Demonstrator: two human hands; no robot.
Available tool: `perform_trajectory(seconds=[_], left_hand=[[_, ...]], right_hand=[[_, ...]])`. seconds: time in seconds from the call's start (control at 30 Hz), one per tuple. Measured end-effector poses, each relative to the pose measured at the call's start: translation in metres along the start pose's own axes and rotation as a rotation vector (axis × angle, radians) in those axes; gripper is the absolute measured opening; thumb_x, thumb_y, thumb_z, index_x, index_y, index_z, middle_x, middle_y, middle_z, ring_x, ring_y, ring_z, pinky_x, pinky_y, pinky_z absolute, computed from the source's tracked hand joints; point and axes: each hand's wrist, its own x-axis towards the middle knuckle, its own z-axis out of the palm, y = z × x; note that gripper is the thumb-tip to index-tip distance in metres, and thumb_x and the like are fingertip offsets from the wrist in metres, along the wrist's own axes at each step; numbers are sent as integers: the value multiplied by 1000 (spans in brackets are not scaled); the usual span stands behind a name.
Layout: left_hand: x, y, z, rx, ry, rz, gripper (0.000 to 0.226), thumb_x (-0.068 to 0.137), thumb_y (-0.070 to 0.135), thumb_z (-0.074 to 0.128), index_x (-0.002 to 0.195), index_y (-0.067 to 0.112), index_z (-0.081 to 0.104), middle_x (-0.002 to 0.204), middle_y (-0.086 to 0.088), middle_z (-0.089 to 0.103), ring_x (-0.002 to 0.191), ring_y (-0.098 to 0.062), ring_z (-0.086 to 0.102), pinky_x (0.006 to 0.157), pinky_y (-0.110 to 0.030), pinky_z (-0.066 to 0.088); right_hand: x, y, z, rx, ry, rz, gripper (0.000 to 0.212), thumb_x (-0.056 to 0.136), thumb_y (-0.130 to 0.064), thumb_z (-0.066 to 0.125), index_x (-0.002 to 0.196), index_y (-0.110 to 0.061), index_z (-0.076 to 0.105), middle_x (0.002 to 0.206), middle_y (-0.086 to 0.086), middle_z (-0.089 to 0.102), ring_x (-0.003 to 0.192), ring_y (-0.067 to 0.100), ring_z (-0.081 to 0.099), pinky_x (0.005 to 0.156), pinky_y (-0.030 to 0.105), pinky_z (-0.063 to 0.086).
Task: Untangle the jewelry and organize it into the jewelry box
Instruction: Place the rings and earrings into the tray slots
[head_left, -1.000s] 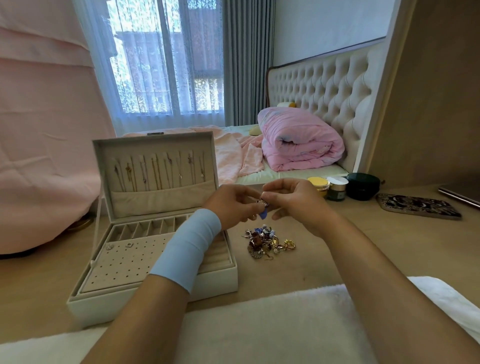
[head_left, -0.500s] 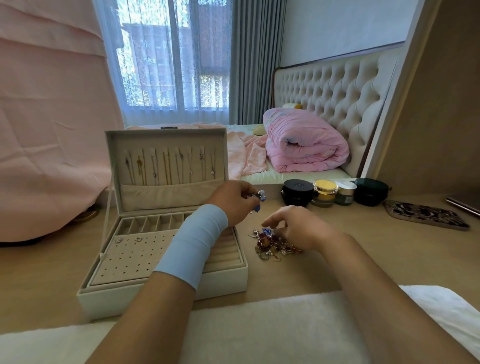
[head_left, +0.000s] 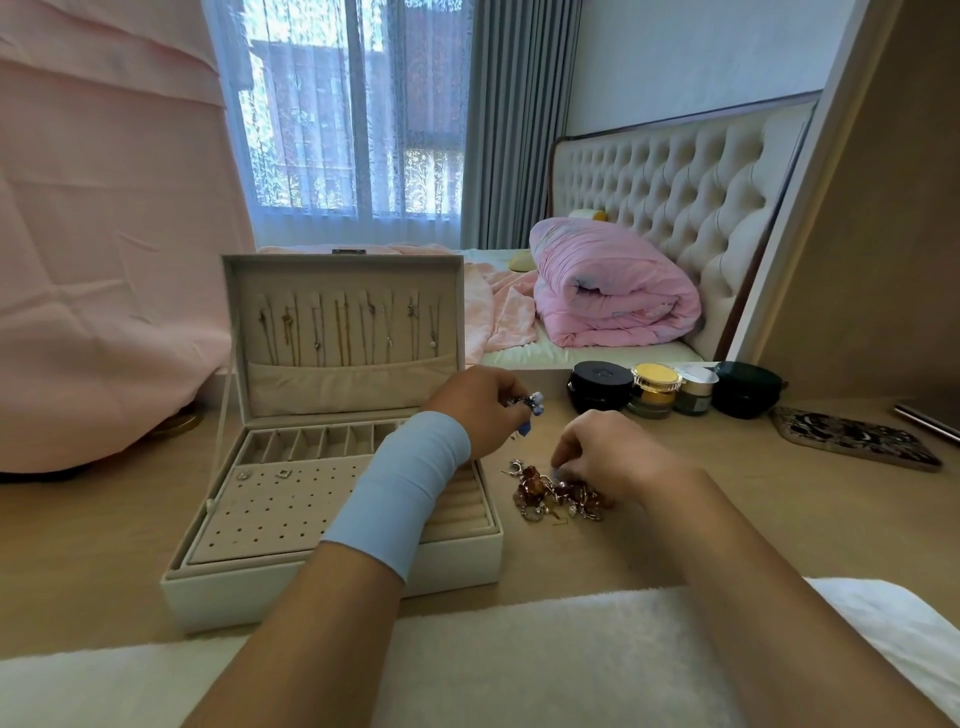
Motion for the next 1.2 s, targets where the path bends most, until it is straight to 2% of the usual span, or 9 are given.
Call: perform_trajectory(seconds=[0.13, 0.23, 0.33, 0.43, 0.57, 0.67, 0.87, 1.03, 1.2], left_hand=[[0, -1, -1, -7, 7, -3, 12, 88, 22, 62, 80, 29, 68, 76, 10, 62, 76, -15, 57, 74, -30, 50], [-1, -2, -6, -40, 14, 1, 16, 89, 22, 62, 77, 31, 66, 75, 9, 63, 74, -15, 58, 73, -30, 51], [-5, -1, -14, -101, 34, 5, 10, 91, 23, 62, 85, 25, 70, 71, 11, 63, 69, -10, 58, 74, -30, 52], [-12, -3, -26, -120, 60, 9, 10, 93, 23, 61, 87, 25, 69, 72, 12, 64, 69, -7, 59, 74, -28, 52], [-27, -13, -47, -112, 86, -26, 10, 94, 24, 61, 87, 29, 67, 75, 8, 68, 72, -13, 61, 75, -32, 54], [-43, -29, -65, -106, 112, -76, 6, 93, 25, 63, 96, 25, 68, 84, -1, 70, 80, -22, 66, 79, -37, 57], [-68, -65, -95, -145, 154, -184, 4, 88, 18, 69, 88, 21, 66, 86, -1, 72, 84, -20, 69, 77, -32, 56], [-70, -83, -98, -93, 158, -254, 5, 83, 23, 74, 84, 27, 71, 85, 5, 71, 83, -12, 65, 72, -25, 51], [-60, -86, -85, -19, 162, -307, 6, 79, 29, 76, 82, 26, 72, 81, 8, 70, 78, -10, 65, 78, -30, 56]], right_hand=[[-2, 3, -5, 209, 33, -19, 19, 91, -20, 72, 77, -33, 73, 88, -12, 72, 87, 7, 66, 82, 31, 55], [-5, 6, -15, 450, 75, -40, 8, 95, -16, 68, 90, -22, 70, 95, -1, 73, 88, 13, 69, 79, 28, 55], [-8, 3, -22, 788, 84, -24, 7, 97, -13, 65, 103, -13, 68, 97, 7, 76, 78, 14, 73, 61, 19, 50], [-8, -4, -25, 937, 57, -22, 15, 98, -15, 65, 111, -13, 71, 95, 3, 79, 76, 10, 73, 67, 25, 49], [-11, -12, -29, 1051, -14, -48, 14, 100, -17, 60, 107, -12, 72, 104, 5, 78, 91, 19, 73, 76, 32, 50], [-16, -28, -29, 1202, -78, -65, 15, 103, -14, 53, 111, -9, 65, 105, 12, 76, 89, 28, 72, 69, 34, 50], [-24, -71, -16, 1121, -76, -121, 16, 101, -9, 56, 111, -4, 67, 89, 10, 71, 70, 20, 68, 53, 25, 45], [-28, -106, -1, 956, -55, -119, 14, 99, -9, 60, 109, -12, 70, 96, 5, 77, 76, 16, 72, 58, 23, 50], [-18, -139, 3, 843, 15, -117, 9, 96, -13, 66, 97, -15, 75, 78, 1, 73, 66, 8, 70, 57, 23, 52]])
